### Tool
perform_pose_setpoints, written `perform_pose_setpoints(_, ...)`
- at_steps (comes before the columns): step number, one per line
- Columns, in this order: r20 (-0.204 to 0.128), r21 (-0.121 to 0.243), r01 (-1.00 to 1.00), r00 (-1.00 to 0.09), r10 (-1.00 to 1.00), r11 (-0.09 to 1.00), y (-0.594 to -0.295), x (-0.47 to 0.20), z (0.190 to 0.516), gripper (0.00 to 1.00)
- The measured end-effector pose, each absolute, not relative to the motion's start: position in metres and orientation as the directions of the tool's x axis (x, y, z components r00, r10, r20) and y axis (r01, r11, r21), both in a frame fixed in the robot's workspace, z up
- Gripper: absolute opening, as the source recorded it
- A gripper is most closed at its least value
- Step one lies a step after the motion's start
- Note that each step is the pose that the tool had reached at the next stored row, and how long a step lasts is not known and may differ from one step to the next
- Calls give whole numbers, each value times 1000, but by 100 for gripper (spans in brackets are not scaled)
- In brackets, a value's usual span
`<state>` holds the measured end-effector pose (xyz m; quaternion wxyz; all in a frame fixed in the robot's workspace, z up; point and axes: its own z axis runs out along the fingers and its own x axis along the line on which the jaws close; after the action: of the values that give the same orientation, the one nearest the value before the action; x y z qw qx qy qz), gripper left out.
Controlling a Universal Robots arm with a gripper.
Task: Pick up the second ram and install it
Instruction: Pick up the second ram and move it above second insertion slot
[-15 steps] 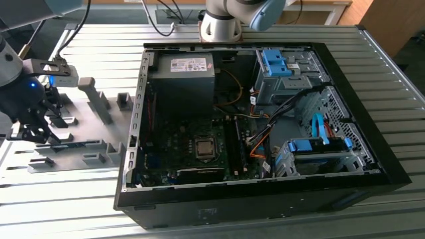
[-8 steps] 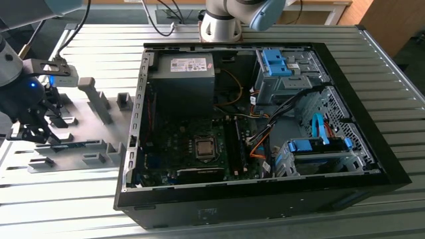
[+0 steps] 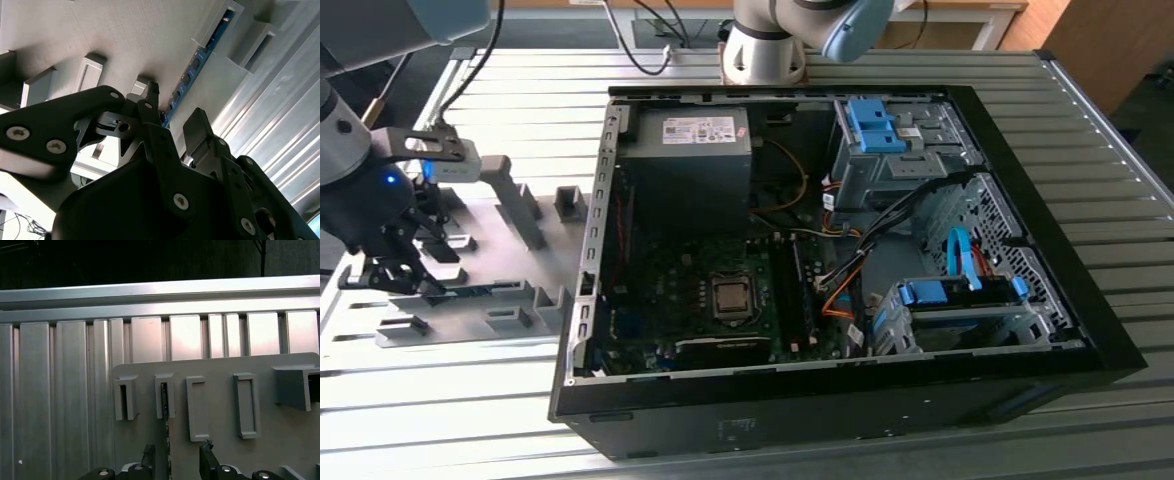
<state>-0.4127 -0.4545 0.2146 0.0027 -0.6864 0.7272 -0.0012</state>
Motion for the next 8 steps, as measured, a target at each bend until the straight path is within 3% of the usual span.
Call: perform_pose_setpoints(8, -2, -5, -998, -58, -998, 58, -457, -413, 202, 47)
